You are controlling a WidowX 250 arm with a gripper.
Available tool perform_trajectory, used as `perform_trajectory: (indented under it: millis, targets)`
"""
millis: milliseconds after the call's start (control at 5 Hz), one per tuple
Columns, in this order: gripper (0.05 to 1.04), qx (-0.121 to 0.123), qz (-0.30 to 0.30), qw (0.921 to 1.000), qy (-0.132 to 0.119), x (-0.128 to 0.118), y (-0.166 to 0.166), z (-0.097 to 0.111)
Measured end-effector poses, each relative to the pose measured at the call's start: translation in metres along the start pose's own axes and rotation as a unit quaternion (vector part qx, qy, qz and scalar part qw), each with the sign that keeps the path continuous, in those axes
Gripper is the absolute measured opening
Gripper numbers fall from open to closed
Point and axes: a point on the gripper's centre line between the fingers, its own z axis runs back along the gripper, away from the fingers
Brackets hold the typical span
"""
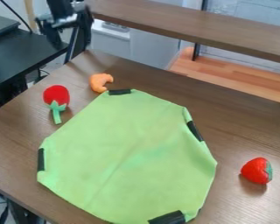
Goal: Put the orange figure on the top of the cloth
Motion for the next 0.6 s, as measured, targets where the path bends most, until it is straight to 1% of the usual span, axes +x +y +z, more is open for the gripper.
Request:
perform_trajectory:
  millis: [200, 400, 600]
  targets:
    - [1.0, 0.034, -0.015, 0.9988, -0.032, 0.007, 0.001, -0.015]
    - [1.0, 0.036, -0.046, 0.9968, -0.056, 0.009, -0.015, -0.031]
    - [1.0, 0.011, -0.053, 0.9956, -0.076, 0.015, -0.022, -0.04]
